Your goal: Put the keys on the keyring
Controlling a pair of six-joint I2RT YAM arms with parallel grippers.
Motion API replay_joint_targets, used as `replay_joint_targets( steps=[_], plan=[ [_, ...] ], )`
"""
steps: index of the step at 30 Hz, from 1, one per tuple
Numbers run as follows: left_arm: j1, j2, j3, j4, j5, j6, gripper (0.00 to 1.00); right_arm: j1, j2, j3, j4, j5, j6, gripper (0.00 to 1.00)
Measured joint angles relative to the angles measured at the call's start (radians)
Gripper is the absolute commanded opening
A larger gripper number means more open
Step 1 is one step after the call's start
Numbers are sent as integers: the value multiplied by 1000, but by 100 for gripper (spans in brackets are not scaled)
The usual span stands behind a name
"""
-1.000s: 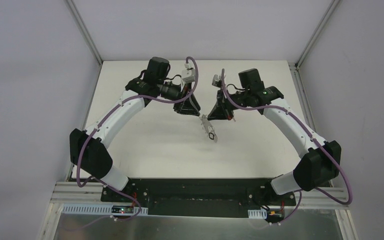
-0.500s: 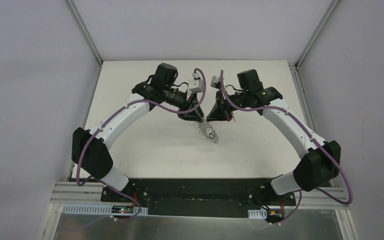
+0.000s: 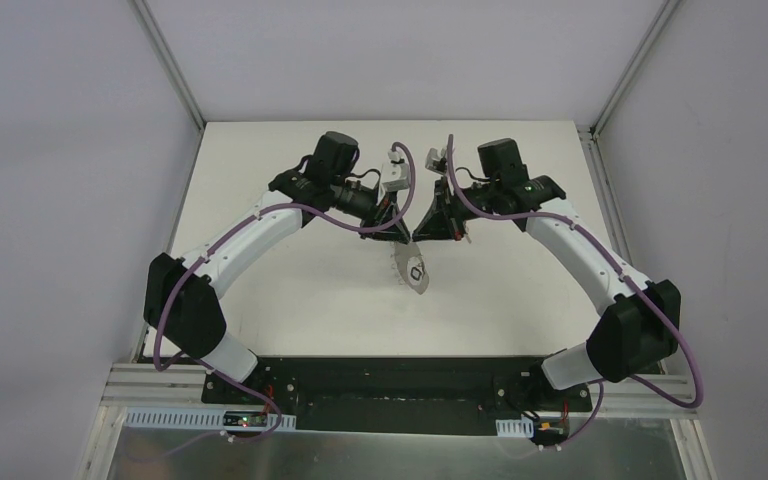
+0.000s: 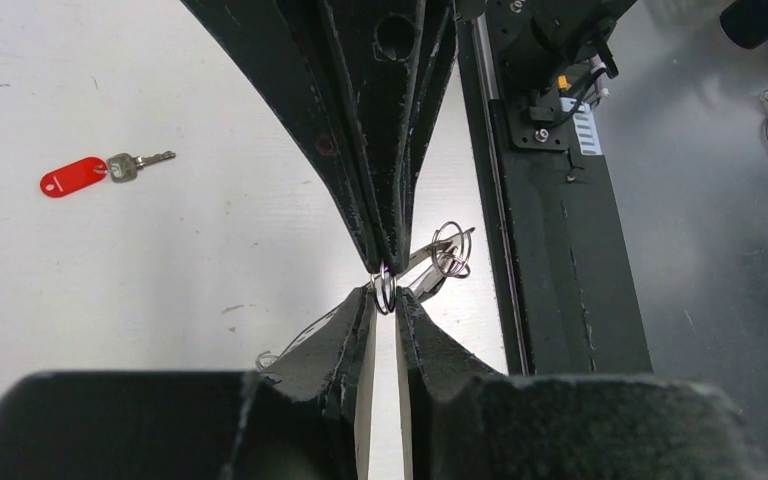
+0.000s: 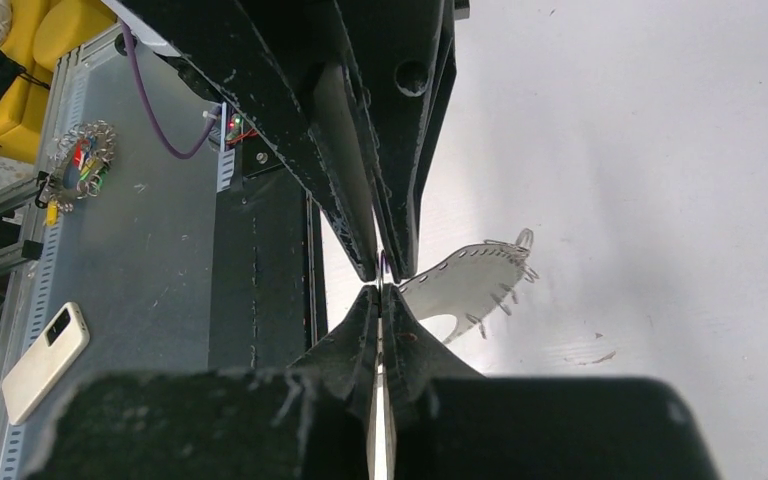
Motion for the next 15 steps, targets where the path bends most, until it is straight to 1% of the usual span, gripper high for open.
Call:
replay_joint_targets(
  steps=[3, 6, 11, 12, 15],
  plan=[
    [0, 1, 0, 9, -5, -17, 7, -1, 0, -5, 8, -3, 8, 0],
    [0, 3, 0, 14, -7, -33, 0, -5, 0, -11, 19, -4, 13, 0],
    [0, 7, 0, 18, -9, -47, 0, -6, 0, -18, 24, -10, 17, 0],
    [0, 7, 0, 18, -10, -46, 0, -8, 0, -18, 25, -10, 18, 1],
    [0, 7, 0, 11, -15, -31, 0, -13, 0, -19, 30, -10, 26, 13]
  ],
)
